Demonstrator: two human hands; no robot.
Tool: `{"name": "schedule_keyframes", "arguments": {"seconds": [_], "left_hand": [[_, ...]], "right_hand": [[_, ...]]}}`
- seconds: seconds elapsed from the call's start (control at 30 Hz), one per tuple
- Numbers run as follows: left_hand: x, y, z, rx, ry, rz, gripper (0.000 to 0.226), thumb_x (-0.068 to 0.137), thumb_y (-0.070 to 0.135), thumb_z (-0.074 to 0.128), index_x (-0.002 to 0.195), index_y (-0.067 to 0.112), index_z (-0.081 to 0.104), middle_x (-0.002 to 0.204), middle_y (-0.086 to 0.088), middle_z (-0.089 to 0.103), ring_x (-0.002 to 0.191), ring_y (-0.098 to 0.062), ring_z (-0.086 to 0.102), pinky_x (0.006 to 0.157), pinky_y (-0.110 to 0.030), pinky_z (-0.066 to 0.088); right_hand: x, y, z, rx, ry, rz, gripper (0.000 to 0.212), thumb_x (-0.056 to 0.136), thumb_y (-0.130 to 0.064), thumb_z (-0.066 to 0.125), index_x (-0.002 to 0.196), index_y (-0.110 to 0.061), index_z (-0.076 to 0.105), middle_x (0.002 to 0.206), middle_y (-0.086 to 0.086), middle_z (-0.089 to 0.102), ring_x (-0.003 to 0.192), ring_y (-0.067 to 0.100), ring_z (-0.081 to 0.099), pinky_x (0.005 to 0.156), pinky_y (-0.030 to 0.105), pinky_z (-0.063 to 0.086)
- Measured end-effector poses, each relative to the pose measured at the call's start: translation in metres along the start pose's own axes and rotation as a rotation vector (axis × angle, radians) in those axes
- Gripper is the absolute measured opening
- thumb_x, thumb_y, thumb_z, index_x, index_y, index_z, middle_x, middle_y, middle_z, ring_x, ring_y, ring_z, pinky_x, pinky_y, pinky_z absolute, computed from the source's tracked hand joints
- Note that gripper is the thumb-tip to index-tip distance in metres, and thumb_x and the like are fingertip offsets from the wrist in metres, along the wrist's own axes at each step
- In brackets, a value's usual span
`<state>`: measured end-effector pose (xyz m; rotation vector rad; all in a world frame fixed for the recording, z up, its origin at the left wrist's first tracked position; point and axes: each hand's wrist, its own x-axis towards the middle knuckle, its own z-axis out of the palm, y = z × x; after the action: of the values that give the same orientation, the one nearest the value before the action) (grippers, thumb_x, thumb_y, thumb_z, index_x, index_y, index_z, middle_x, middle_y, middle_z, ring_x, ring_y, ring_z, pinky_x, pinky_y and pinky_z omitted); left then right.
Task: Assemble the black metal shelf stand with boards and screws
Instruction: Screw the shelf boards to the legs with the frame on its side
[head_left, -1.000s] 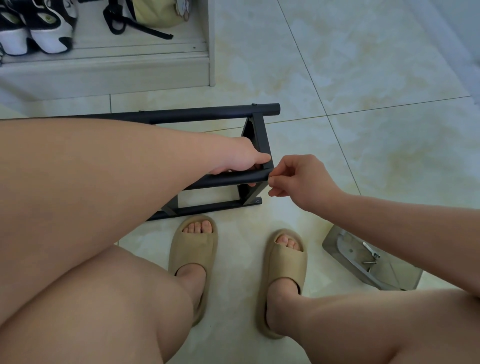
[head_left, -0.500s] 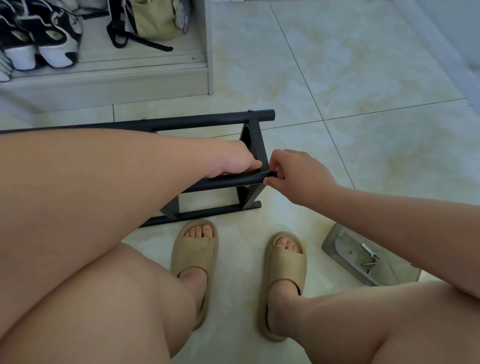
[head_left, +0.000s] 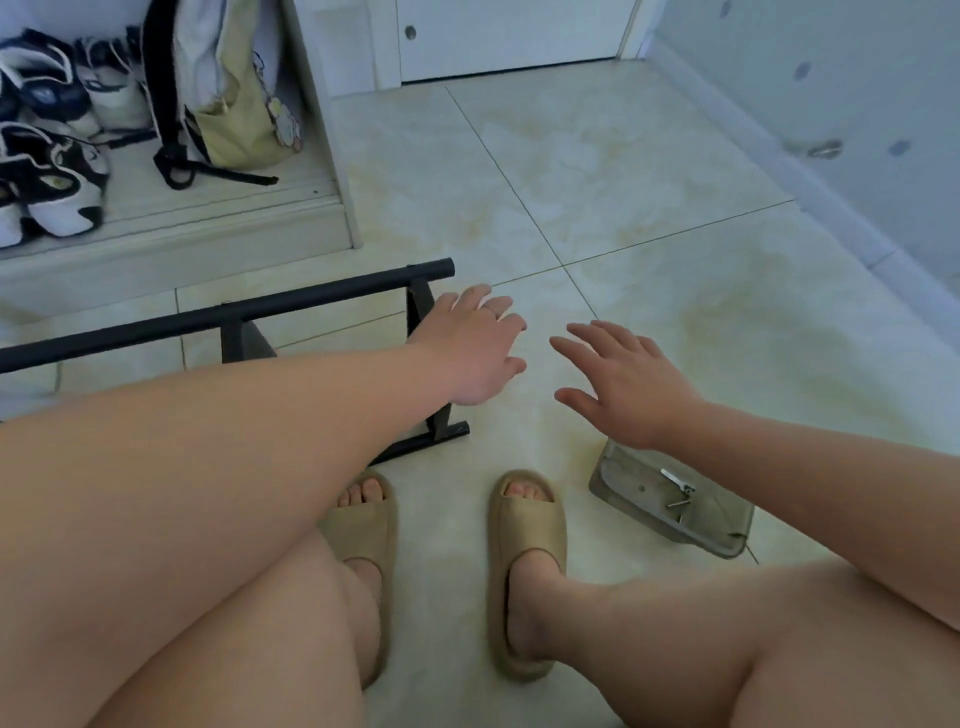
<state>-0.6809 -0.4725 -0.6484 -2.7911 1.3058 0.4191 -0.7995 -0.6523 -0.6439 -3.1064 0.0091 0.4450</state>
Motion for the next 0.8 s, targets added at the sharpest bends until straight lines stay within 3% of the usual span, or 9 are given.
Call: {"name": "schedule_keyframes", "arguments": {"seconds": [0.17, 0.37, 0.53, 0.67, 0.8], "left_hand": [[0.027, 0.055, 0.006, 0.076, -0.05, 0.139, 0.069, 0.1, 0.062, 0.026, 0.159, 0.032, 0.006, 0.168, -0.001, -0.006, 0.153, -0.027, -0.017, 0.123, -0.051, -0.005], [0.07, 0.112, 0.036, 0.117, -0.153, 0.279, 0.072, 0.1, 0.064, 0.026, 0.159, 0.031, -0.001, 0.168, -0.001, -0.008, 0.153, -0.027, -0.014, 0.123, -0.052, -0.001], [0.102, 0.136, 0.081, 0.169, -0.228, 0.435, 0.073, 0.099, 0.062, 0.03, 0.159, 0.029, 0.005, 0.168, -0.002, -0.002, 0.154, -0.026, -0.008, 0.123, -0.049, 0.004], [0.111, 0.154, 0.126, 0.175, -0.253, 0.575, 0.072, 0.098, 0.065, 0.031, 0.158, 0.03, 0.013, 0.168, -0.003, 0.004, 0.154, -0.025, -0.005, 0.123, -0.048, 0.004], [0.117, 0.166, 0.164, 0.217, -0.26, 0.711, 0.067, 0.098, 0.066, 0.026, 0.155, 0.03, 0.026, 0.167, -0.004, 0.013, 0.154, -0.026, -0.004, 0.121, -0.052, -0.005]], "right_hand": [[-0.044, 0.057, 0.025, -0.003, -0.085, 0.151, 0.07, 0.101, -0.062, 0.03, 0.161, -0.035, 0.004, 0.169, -0.005, 0.0, 0.156, 0.023, -0.001, 0.124, 0.047, 0.01], [-0.085, 0.132, 0.08, 0.027, -0.239, 0.292, 0.071, 0.102, -0.062, 0.027, 0.16, -0.036, -0.004, 0.169, -0.01, -0.006, 0.156, 0.02, -0.006, 0.124, 0.047, 0.007], [-0.091, 0.185, 0.134, 0.067, -0.373, 0.361, 0.065, 0.104, -0.058, 0.027, 0.16, -0.036, 0.002, 0.169, -0.011, 0.006, 0.155, 0.018, 0.007, 0.122, 0.044, 0.018], [-0.086, 0.2, 0.178, 0.146, -0.419, 0.26, 0.059, 0.106, -0.049, 0.036, 0.16, -0.035, 0.016, 0.166, -0.008, 0.023, 0.15, 0.019, 0.028, 0.117, 0.035, 0.03], [-0.083, 0.204, 0.218, 0.097, -0.474, 0.188, 0.053, 0.106, -0.044, 0.039, 0.157, -0.033, 0.028, 0.16, -0.007, 0.037, 0.139, 0.024, 0.043, 0.11, 0.034, 0.038]]}}
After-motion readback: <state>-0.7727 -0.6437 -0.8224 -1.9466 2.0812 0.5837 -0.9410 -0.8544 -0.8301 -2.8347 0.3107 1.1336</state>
